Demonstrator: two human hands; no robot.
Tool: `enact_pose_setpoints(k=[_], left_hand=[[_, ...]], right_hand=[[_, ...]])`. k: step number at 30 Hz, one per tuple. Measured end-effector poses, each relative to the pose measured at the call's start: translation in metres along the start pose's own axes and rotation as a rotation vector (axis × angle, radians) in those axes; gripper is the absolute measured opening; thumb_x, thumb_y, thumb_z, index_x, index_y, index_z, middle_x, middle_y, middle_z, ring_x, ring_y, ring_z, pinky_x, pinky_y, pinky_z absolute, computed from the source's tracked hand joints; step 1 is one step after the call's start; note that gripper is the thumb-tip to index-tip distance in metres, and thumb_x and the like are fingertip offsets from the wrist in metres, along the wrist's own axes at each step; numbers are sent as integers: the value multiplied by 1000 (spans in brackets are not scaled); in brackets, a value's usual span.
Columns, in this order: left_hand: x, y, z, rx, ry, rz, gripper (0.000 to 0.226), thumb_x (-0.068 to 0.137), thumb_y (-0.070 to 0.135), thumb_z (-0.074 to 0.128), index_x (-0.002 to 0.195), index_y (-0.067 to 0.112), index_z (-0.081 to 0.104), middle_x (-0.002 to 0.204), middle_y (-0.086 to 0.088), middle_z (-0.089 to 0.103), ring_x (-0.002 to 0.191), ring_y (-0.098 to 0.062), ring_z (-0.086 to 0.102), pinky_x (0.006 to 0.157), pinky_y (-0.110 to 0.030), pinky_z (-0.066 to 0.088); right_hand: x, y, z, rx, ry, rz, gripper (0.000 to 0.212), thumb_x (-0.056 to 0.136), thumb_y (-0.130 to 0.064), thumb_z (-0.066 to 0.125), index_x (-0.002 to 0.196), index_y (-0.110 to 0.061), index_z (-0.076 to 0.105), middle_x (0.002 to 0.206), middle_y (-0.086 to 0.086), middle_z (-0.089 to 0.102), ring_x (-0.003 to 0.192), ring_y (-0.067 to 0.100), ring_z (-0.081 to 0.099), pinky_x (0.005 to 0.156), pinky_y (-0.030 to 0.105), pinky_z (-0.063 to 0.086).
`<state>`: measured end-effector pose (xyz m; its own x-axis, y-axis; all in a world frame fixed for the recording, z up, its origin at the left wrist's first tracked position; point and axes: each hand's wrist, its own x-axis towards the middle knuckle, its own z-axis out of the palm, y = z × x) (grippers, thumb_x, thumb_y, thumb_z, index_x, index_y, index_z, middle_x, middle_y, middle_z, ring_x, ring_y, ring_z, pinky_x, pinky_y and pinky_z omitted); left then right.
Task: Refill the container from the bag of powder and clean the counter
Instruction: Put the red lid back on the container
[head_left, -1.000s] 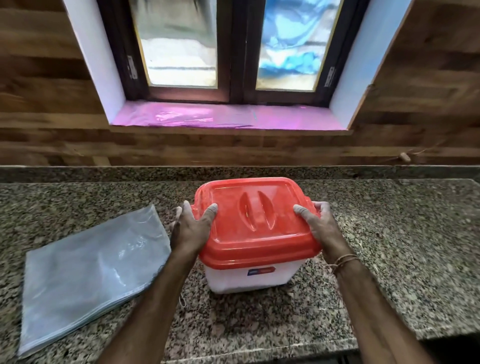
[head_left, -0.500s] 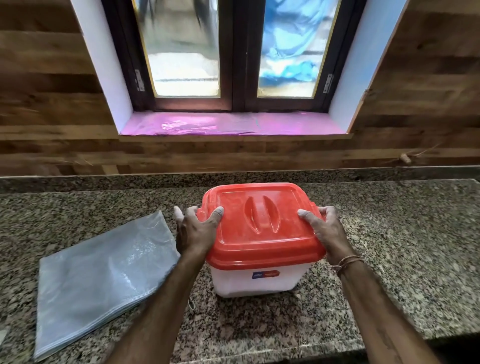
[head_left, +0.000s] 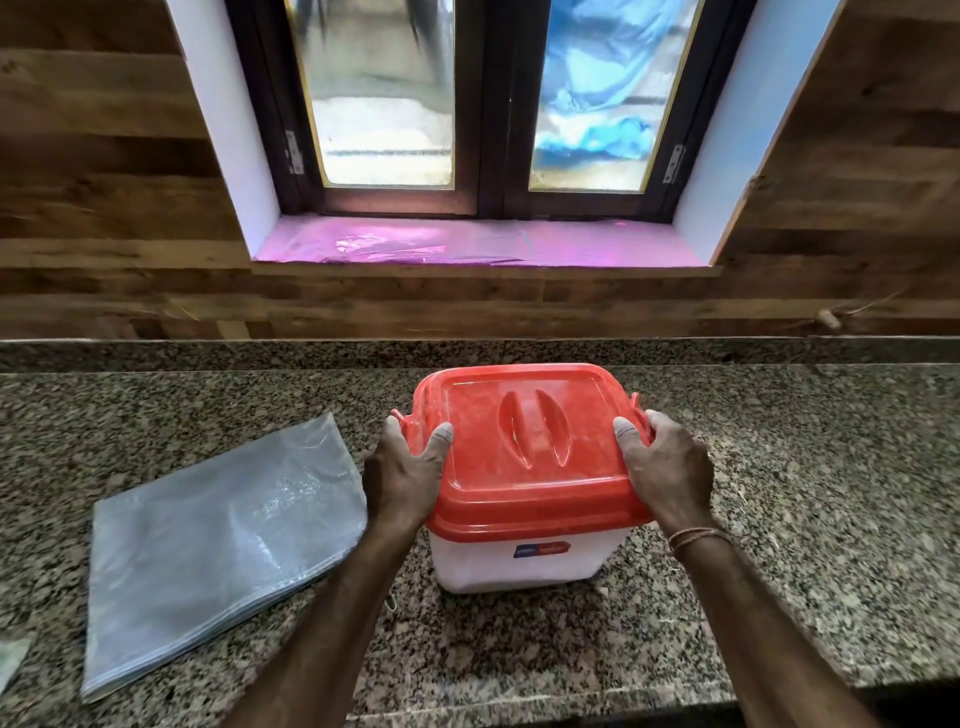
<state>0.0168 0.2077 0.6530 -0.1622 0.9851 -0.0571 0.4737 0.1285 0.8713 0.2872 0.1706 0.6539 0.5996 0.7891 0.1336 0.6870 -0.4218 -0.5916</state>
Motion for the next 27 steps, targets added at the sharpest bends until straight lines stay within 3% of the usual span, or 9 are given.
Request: enact_pose_setpoints(k=[2, 6, 10, 12, 15, 19, 22, 25, 27], left_hand=[[-1, 0, 2, 84, -3, 57, 89, 94, 71, 47, 156, 8, 35, 141, -20, 61, 120, -35, 66, 94, -50, 59], [-1, 2, 11, 257, -13, 119, 73, 106, 49, 41, 162, 7, 21, 156, -22, 46, 134, -37, 55, 105, -47, 50], [-3, -6, 12, 153, -66, 102, 81, 104, 53, 45, 165, 15, 8, 170, -15, 20, 151, -33, 35, 118, -45, 35], [-3, -13, 12, -8, -86, -1, 89, 95, 63, 57, 163, 20, 20, 160, -17, 42, 135, -34, 55, 108, -49, 50], [-5, -16, 14, -196, -22, -145, 93, 67, 80, 67, 135, 18, 56, 115, -8, 73, 94, -27, 74, 82, -49, 63], [17, -15, 17, -336, -8, -238, 83, 56, 77, 82, 118, 22, 66, 100, -7, 79, 83, -29, 78, 73, -51, 65], [58, 0, 24, -327, -13, -225, 73, 57, 68, 85, 109, 19, 70, 94, -9, 80, 80, -30, 79, 74, -52, 65], [101, 28, 33, -332, 0, -182, 49, 77, 45, 85, 107, 8, 72, 91, -11, 79, 75, -25, 77, 62, -34, 62], [132, 44, 41, -302, 15, -155, 36, 85, 32, 82, 105, 4, 72, 91, -12, 77, 70, -19, 72, 51, -22, 54]], right_hand=[[-2, -5, 1, -115, 27, -38, 48, 104, -47, 48, 124, -7, 64, 96, 16, 74, 74, 27, 62, 60, 28, 45], [-2, -11, -3, -211, 13, -53, 46, 107, -44, 42, 123, -7, 62, 99, 17, 71, 75, 25, 55, 66, 29, 40], [-2, -5, -6, 27, -64, -26, 44, 102, -50, 51, 132, -18, 53, 91, 3, 67, 75, 22, 62, 68, 32, 53], [0, 3, -7, 241, -188, 66, 46, 97, -54, 59, 128, -23, 47, 91, -3, 64, 76, 22, 69, 69, 41, 62], [6, 15, -7, 552, -334, 221, 57, 85, -57, 72, 119, -14, 56, 101, 9, 74, 79, 29, 78, 69, 46, 66], [25, 21, 6, 652, -341, 230, 62, 74, -57, 82, 111, -10, 67, 96, 14, 79, 77, 32, 79, 71, 54, 65], [59, 8, 17, 677, -329, 216, 53, 75, -51, 85, 103, -8, 71, 92, 14, 79, 77, 32, 79, 72, 52, 65], [103, -13, 30, 654, -299, 206, 45, 79, -46, 84, 94, -5, 74, 86, 13, 79, 72, 27, 77, 67, 42, 65], [135, -28, 41, 639, -301, 196, 49, 76, -53, 82, 92, -7, 74, 85, 12, 79, 75, 29, 77, 72, 49, 65]])
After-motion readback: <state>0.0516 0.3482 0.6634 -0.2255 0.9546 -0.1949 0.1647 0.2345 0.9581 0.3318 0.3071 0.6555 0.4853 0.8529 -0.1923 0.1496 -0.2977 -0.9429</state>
